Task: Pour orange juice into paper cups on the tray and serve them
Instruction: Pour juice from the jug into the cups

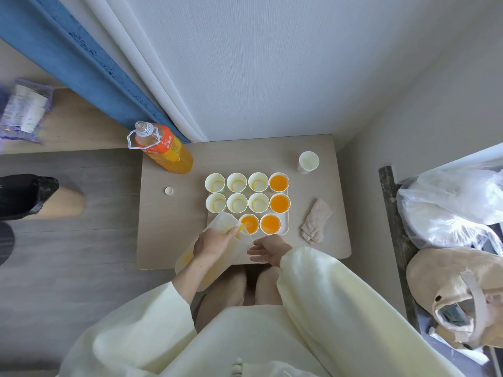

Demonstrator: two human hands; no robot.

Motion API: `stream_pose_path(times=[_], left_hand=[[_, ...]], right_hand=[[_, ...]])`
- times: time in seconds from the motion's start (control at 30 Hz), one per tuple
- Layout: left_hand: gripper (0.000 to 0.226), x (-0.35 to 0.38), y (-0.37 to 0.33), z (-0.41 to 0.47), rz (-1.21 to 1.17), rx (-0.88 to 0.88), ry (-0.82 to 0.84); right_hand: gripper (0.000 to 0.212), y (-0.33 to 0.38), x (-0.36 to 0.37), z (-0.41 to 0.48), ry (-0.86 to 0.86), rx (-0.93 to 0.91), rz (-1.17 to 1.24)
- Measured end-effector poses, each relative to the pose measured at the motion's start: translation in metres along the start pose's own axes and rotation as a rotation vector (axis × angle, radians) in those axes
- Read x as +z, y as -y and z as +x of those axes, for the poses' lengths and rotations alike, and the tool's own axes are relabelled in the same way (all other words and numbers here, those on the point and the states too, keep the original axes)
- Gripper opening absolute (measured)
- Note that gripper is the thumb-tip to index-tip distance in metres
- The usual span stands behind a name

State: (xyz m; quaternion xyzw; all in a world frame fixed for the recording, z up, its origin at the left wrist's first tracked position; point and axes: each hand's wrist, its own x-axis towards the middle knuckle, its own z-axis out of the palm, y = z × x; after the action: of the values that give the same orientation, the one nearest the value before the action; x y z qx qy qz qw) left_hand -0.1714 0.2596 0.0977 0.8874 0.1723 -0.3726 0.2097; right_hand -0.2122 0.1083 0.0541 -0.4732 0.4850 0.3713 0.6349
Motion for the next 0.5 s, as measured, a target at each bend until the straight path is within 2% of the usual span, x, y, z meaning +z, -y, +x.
stream_pose_path(times=[0.5], left_hand=[[0.055,-0.0003,-0.0005,-0.0017,0.001,-0.024,0.008]], right_hand=[[0.023,-0.0002,0.0012,-0.0001,-0.004,0.0,-0.042]])
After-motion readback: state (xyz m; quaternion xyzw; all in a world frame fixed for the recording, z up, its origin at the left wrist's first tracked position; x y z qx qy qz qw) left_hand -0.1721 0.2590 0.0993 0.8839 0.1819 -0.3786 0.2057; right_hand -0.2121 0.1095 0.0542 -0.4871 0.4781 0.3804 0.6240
